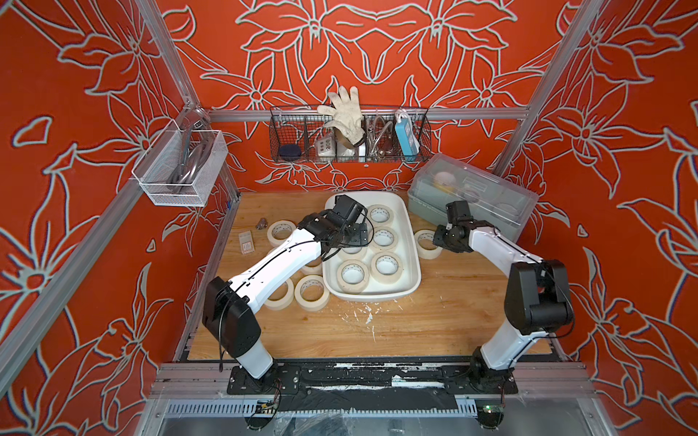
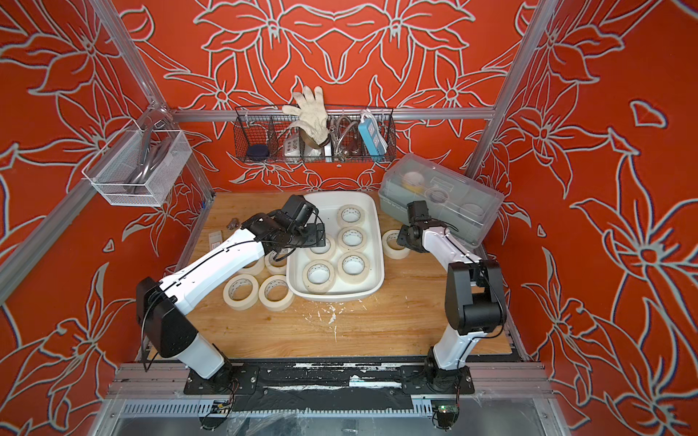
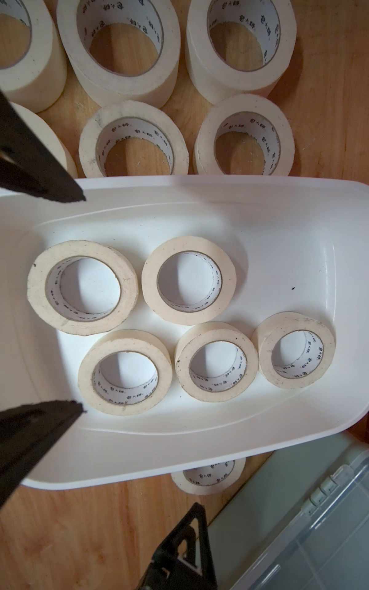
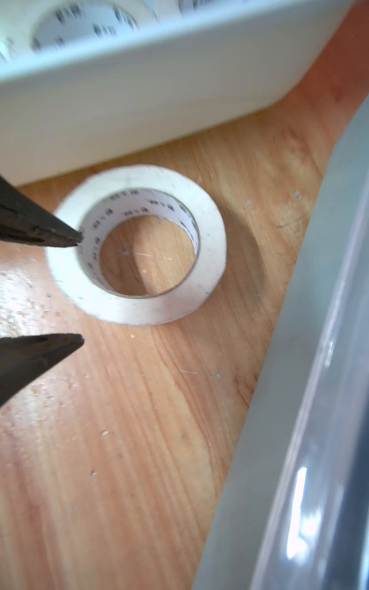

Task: Take out the art tape in the storage box
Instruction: Place the art tape at the center of the board, then pick up the art tape from the storage box.

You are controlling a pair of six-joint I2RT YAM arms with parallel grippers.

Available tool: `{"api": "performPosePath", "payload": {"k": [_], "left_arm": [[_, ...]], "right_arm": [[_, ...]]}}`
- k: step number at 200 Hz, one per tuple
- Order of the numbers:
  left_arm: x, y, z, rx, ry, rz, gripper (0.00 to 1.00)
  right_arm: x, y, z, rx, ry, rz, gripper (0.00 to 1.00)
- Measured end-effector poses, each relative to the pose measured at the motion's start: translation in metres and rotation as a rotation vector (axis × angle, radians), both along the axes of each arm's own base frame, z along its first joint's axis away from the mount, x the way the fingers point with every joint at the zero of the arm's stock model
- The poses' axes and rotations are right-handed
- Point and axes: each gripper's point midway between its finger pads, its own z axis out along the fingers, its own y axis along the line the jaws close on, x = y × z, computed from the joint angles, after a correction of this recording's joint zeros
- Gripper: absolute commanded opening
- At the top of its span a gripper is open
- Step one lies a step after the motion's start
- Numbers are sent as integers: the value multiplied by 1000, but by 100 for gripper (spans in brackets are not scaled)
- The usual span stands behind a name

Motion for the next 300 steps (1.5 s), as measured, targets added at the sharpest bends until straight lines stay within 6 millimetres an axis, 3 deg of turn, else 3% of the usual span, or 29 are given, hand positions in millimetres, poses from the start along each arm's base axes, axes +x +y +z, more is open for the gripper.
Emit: {"api": "performPosePath", "payload": {"k": [40, 70, 117, 155, 211, 300], "left_arm": [[30, -14, -14, 1, 11, -12, 89], [65, -32, -29, 1, 10, -15, 87], [129, -66, -56, 2, -4, 1, 85], [167, -79, -84, 18, -15, 45, 79], [191, -79, -132, 41, -2, 90, 75], [223, -66, -162, -23, -33, 196, 70]], "right_arm": [[-25, 9, 17, 65, -34, 37, 51], [-39, 13, 30, 96, -59, 57, 52], [-50, 18, 47, 129, -101, 80, 53], [-52, 23, 52, 150, -112, 94, 53], [-55, 28, 56, 174, -118, 98, 53], [-58, 39, 54, 196, -111, 118, 53]]}}
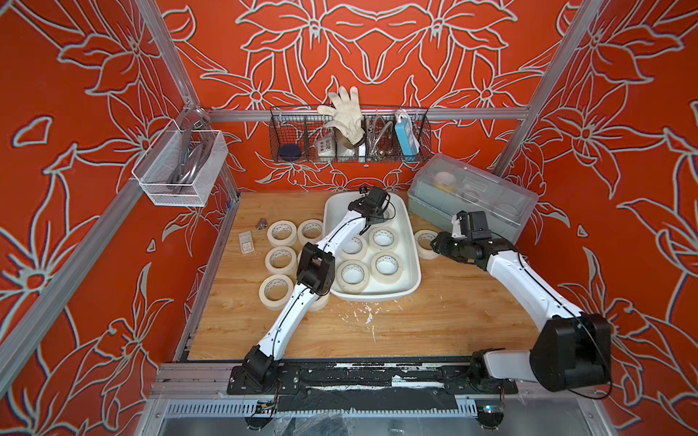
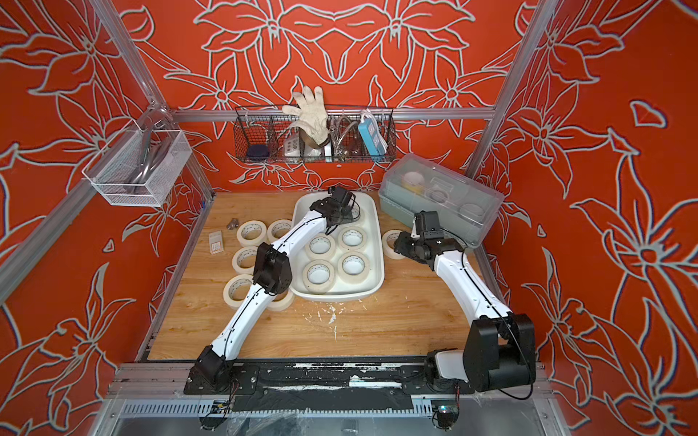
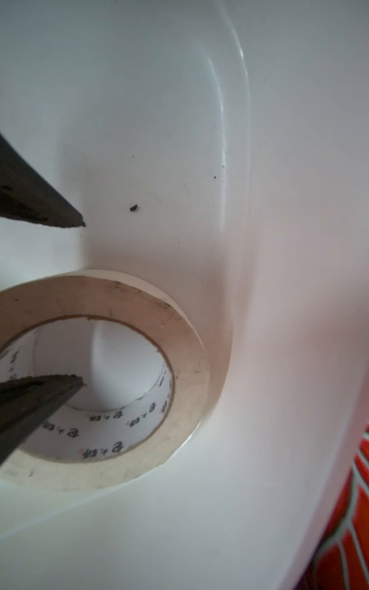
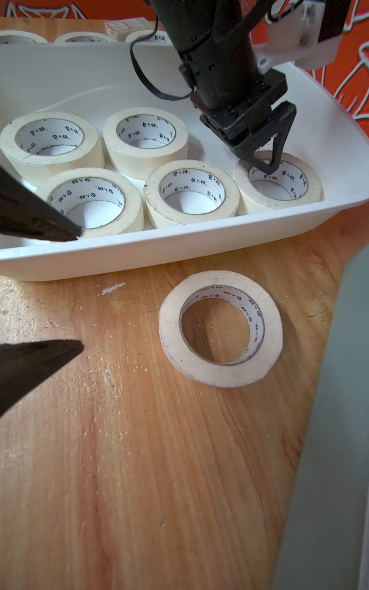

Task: Take out the art tape in the storage box
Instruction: Pick up the art tape from the storage box.

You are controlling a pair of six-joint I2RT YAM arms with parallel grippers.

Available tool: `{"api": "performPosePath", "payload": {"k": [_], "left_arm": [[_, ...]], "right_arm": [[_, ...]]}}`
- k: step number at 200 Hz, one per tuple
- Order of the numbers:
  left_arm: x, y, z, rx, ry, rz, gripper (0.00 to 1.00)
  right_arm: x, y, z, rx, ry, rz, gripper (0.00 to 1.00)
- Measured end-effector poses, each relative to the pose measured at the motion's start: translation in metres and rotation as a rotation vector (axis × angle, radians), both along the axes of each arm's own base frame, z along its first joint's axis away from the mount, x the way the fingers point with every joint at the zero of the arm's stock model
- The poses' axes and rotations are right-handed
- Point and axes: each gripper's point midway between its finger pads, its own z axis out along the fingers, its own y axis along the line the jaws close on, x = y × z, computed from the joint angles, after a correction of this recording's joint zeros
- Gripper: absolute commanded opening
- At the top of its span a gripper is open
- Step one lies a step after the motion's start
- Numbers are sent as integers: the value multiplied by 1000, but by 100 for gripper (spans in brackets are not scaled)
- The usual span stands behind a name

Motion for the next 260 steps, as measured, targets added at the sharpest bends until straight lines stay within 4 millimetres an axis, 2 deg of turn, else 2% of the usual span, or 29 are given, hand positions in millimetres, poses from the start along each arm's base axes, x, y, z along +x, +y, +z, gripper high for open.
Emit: {"api": "performPosePath", "payload": {"k": [34, 63, 122, 174, 194, 214, 243, 260], "left_arm": [[4, 7, -13, -55, 27, 48, 59], [9, 5, -15, -120, 28, 77, 36], [8, 8, -12, -133, 20, 83, 21], [-15, 24, -4, -93, 67, 73, 6], [-29, 32, 14, -75, 70, 61, 3], [-43, 36, 46, -60, 42, 39, 0], [-69, 30, 99, -41, -22, -22, 0], [-87, 24, 120, -17, -47, -72, 0]], "right_arm": [[-1, 2, 0, 3, -2, 2, 53], [-2, 2, 1, 3, -5, 3, 53], [-3, 3, 4, 5, -12, 5, 53], [-6, 4, 6, 11, -10, 7, 53], [-7, 5, 12, 16, -19, 11, 53], [-7, 6, 19, 23, -31, 15, 53], [-6, 9, 32, 36, -54, 21, 53], [-5, 13, 41, 43, -67, 29, 53]]}}
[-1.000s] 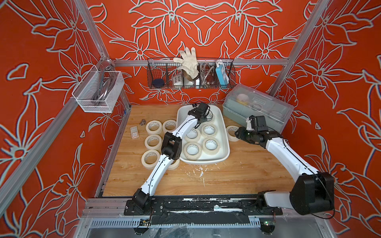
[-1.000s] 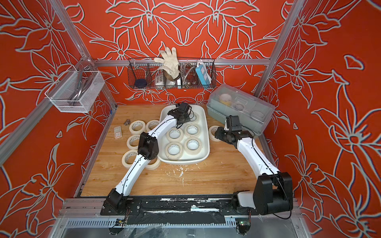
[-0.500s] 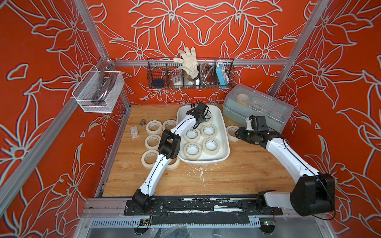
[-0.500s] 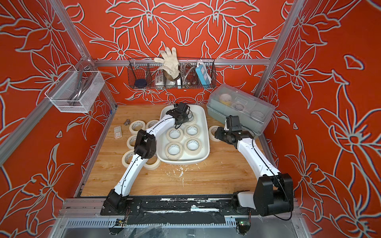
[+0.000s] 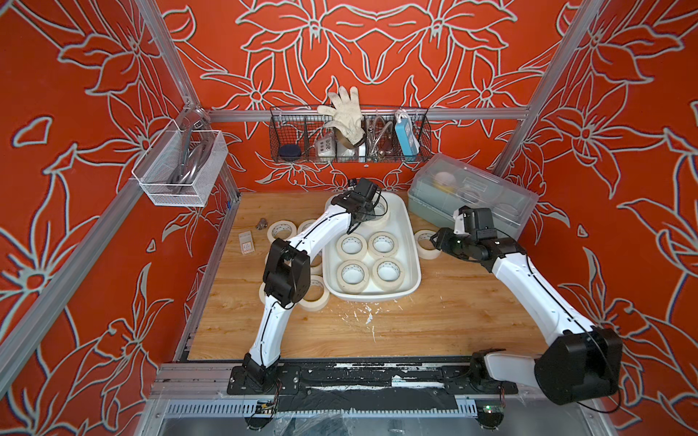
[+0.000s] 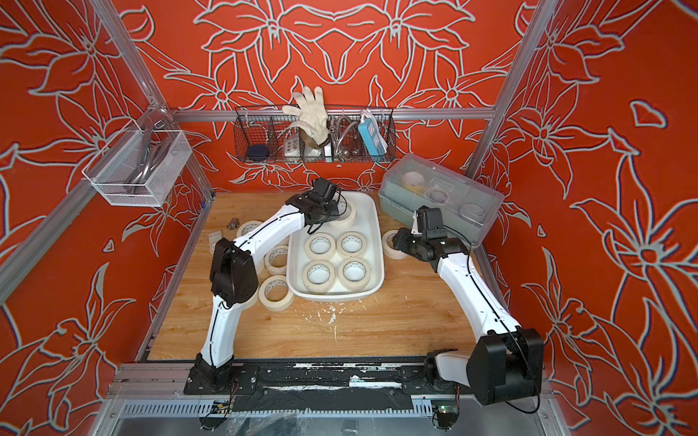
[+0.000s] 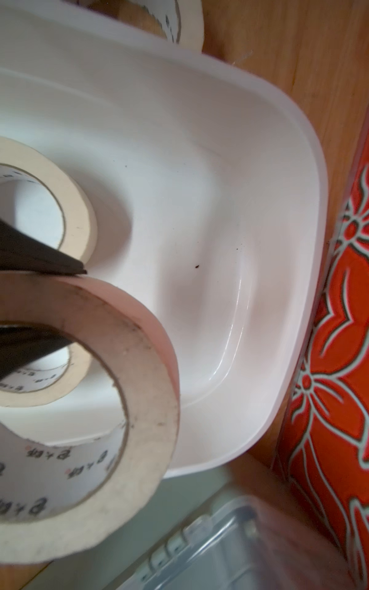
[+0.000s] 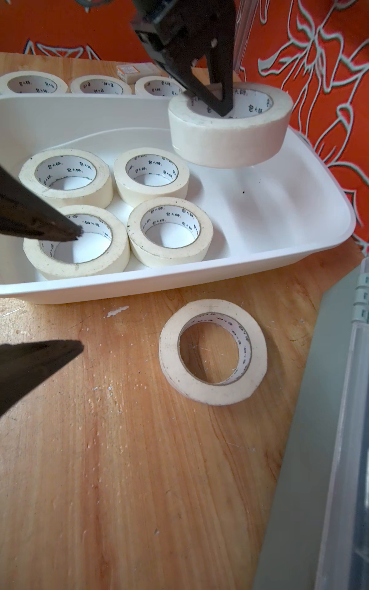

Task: Take out the art tape in the storage box
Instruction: Pick up the art tape from the storage box.

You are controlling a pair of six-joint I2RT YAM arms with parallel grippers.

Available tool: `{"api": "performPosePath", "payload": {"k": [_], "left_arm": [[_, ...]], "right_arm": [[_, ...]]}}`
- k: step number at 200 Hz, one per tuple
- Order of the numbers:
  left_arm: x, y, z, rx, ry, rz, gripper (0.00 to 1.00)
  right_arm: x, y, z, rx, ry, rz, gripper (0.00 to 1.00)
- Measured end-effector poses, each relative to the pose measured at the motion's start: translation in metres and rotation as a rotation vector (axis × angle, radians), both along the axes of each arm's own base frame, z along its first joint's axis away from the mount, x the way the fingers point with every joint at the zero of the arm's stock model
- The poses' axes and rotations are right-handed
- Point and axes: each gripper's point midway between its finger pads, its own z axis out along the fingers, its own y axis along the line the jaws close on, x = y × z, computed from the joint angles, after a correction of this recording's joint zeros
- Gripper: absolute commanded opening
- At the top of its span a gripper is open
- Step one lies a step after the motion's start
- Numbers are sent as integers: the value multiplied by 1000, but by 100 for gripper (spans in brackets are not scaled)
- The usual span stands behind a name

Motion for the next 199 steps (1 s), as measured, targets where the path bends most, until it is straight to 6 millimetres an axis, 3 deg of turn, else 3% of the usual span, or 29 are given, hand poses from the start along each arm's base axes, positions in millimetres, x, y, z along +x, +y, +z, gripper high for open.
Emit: {"api": "performPosePath", "payload": {"k": [18, 38, 77, 102, 141, 199], "left_arm": [[-21, -9, 14, 44, -12, -79, 0], [-46, -22, 16, 111, -8, -177, 0], [-97, -40, -2, 221, 38, -341, 0], [-122, -40, -13, 250, 67, -403, 0], [-143, -30, -16, 250, 70, -438, 0], [-154, -35, -17, 217, 49, -461, 0]], "right_arm": [[-1, 5, 7, 12, -5, 16, 53], [-2, 12, 14, 25, -11, 39, 53], [-9, 34, 24, 38, -21, 104, 55], [-21, 53, 21, 26, -1, 162, 57], [-41, 75, 23, -11, -11, 235, 60], [-50, 98, 15, -52, -3, 292, 62]]}}
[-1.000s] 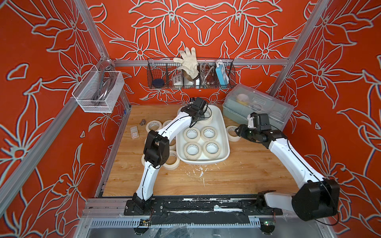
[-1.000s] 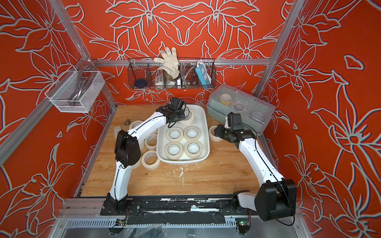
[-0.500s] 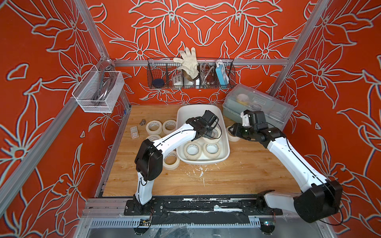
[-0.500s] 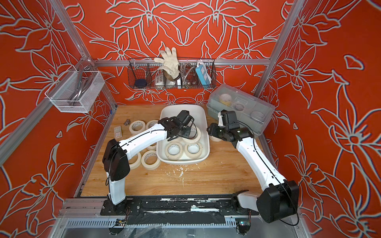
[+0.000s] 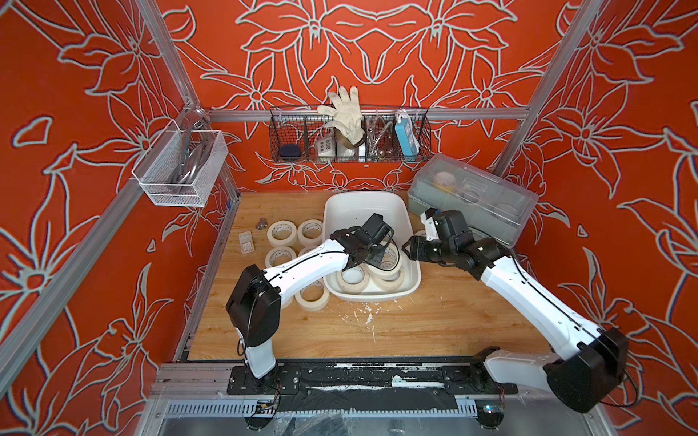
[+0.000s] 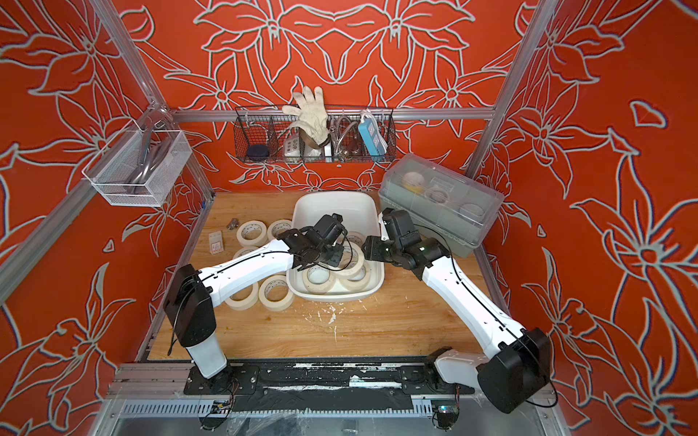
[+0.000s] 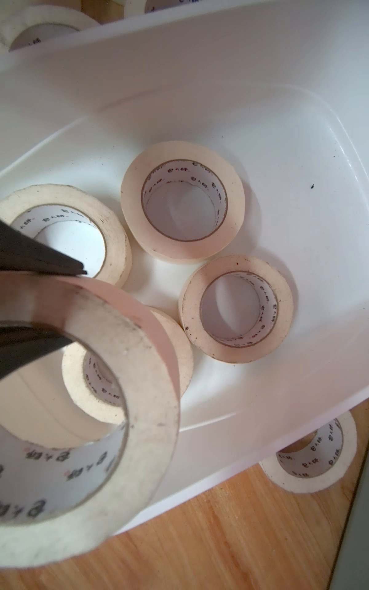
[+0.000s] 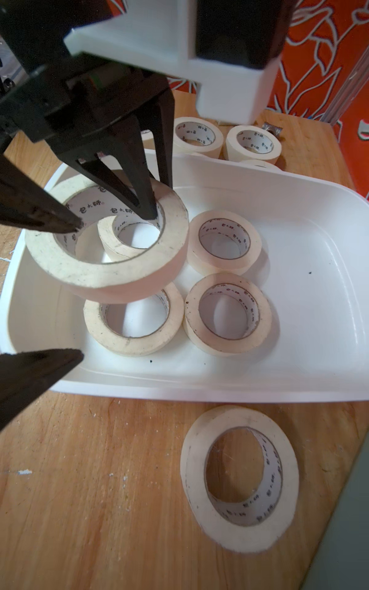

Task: Take out the art tape in the storage box
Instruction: Pick up the art tape from the storage box.

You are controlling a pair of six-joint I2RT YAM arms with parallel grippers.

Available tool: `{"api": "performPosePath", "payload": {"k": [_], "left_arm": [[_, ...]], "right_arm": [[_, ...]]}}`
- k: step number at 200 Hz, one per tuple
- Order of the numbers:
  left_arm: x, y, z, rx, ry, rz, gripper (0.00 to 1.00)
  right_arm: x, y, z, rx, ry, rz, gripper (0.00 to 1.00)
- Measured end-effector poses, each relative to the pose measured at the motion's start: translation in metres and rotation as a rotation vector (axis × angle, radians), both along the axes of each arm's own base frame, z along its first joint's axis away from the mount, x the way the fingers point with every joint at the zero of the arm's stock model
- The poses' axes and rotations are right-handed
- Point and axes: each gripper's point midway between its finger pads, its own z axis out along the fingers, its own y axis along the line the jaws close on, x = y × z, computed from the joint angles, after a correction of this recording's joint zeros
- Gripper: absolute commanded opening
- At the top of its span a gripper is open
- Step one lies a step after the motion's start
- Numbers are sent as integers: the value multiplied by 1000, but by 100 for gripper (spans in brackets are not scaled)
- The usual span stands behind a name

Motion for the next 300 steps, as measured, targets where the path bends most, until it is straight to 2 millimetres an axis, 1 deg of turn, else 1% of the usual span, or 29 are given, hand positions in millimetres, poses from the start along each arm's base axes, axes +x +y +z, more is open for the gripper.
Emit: {"api": "performPosePath", "payload": {"k": [35, 59, 69, 79, 98, 124, 130, 138, 155, 166, 175, 183, 222, 241, 259, 275, 300], "left_arm": [[-1, -3, 0, -15, 3, 0, 0], [0, -4, 1, -27, 1, 4, 0], [0, -5, 2, -33, 1, 4, 0], [0, -5, 3, -37, 1, 2, 0], [-1, -6, 4, -43, 1, 2, 0], [-1, -6, 3, -49, 8, 8, 0], [-1, -7, 4, -54, 4, 10, 4], [-1, -8, 5, -57, 1, 9, 12], [-2, -9, 4, -61, 4, 11, 37], [-4, -9, 5, -71, 6, 12, 51], [-6, -9, 8, -91, 9, 16, 62], [-8, -9, 14, -105, 2, 12, 68], [-9, -2, 44, -189, -36, 46, 85], [-8, 9, 54, -218, -49, 74, 91], [-5, 25, 61, -243, -58, 116, 93], [-4, 44, 65, -263, -66, 163, 95], [-3, 75, 76, -297, -98, 227, 96]], "right_arm": [[-2, 14, -20, -51, 34, 30, 62], [1, 19, -32, -81, 48, 30, 62], [2, 20, -37, -93, 55, 27, 60], [4, 21, -42, -106, 62, 25, 55], [6, 21, -51, -127, 76, 19, 42], [9, 19, -53, -135, 73, -2, 24], [10, 19, -53, -138, 71, -11, 20], [10, 18, -54, -143, 71, -17, 14], [11, 16, -54, -152, 66, -21, 6], [11, 15, -55, -164, 66, -18, 1], [10, 13, -57, -177, 70, -16, 0], [10, 12, -58, -189, 69, -17, 0], [10, 0, -61, -262, 67, -20, 0], [12, -6, -59, -297, 54, -27, 0], [15, -13, -57, -328, 42, -35, 0], [17, -21, -57, -354, 40, -46, 0], [23, -45, -56, -380, 50, -96, 0]]}}
